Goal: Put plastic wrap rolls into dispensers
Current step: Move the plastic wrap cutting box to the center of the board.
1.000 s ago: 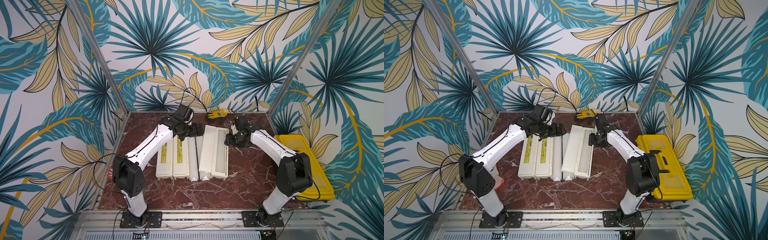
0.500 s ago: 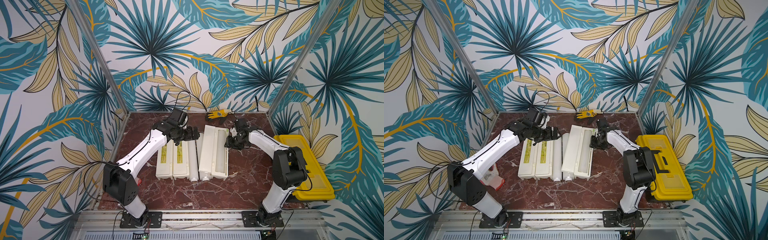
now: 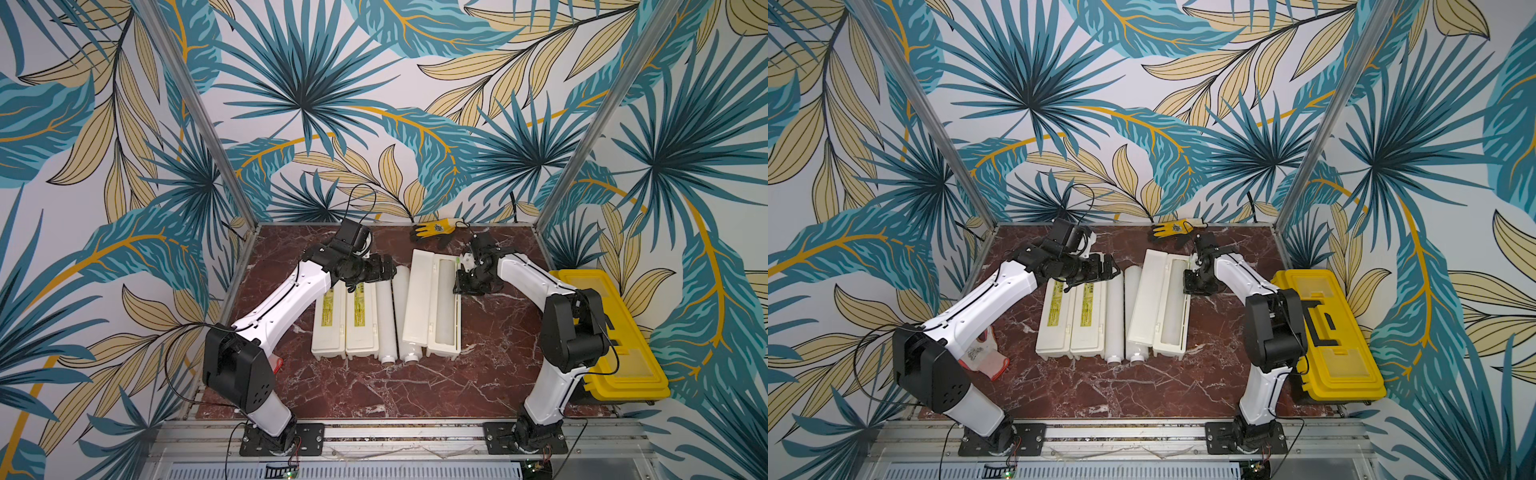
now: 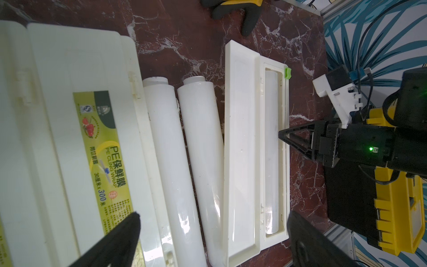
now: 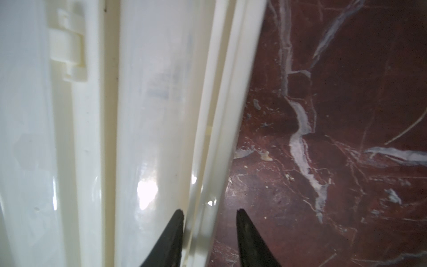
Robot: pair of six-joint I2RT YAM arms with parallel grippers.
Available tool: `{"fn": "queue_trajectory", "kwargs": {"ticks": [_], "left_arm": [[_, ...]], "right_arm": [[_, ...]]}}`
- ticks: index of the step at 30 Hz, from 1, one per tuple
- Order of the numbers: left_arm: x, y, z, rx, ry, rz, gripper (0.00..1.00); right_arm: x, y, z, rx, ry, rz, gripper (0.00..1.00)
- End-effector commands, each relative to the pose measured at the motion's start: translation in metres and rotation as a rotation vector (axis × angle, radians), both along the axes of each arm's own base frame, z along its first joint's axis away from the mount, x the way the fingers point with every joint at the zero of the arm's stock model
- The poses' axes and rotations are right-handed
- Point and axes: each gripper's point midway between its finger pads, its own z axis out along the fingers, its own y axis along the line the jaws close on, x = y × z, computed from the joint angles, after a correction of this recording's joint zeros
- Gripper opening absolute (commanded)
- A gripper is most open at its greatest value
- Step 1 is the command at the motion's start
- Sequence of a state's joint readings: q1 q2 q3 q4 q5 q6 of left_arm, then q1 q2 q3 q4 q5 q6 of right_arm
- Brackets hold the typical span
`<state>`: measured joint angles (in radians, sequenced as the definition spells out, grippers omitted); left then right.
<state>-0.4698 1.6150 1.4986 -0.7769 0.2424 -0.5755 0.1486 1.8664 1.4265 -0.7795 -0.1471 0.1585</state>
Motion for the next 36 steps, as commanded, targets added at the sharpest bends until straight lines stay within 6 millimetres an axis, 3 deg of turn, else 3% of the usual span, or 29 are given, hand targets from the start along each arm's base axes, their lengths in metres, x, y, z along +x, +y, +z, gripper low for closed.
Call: {"fn": "queue_trajectory", "kwargs": {"ticks": [1,9,18,21,23,25,28,32,36], "left_arm": [[-0.002,0.007,0.0,-0.011,-0.009,0.012,0.99],[-0.003,0.02,-0.006,-0.02,0.001,0.039,1.0],[-0.003,0.035,-0.008,-0.026,0.009,0.058,0.99],[-0.002,0.039,-0.006,-0.031,0.003,0.058,1.0],[-0.001,0.043,-0.005,-0.031,-0.002,0.062,1.0],[0.0,0.048,-0.005,-0.031,-0.004,0.072,1.0],[0.004,0.06,-0.005,-0.021,-0.014,0.089,0.99],[0.008,0.079,-0.017,0.075,-0.035,0.123,1.0],[0.008,0.076,-0.035,0.097,0.009,0.12,0.99]], "right_arm": [[-0.027,-0.058,-0.029,-0.155,0.159,-0.013,0.36],[-0.039,-0.113,-0.036,-0.299,0.299,0.044,0.37],[-0.047,-0.17,-0.028,-0.365,0.334,-0.078,0.41],[-0.044,-0.178,-0.019,-0.331,0.306,-0.127,0.45],[-0.04,-0.176,-0.011,-0.318,0.276,-0.139,0.49],[-0.035,-0.17,0.001,-0.287,0.231,-0.159,0.62],[-0.029,-0.154,0.028,-0.233,0.126,-0.168,0.74],[-0.026,-0.133,0.068,-0.178,-0.014,-0.199,0.83],[-0.028,-0.097,0.097,-0.098,-0.129,-0.203,0.87]]}}
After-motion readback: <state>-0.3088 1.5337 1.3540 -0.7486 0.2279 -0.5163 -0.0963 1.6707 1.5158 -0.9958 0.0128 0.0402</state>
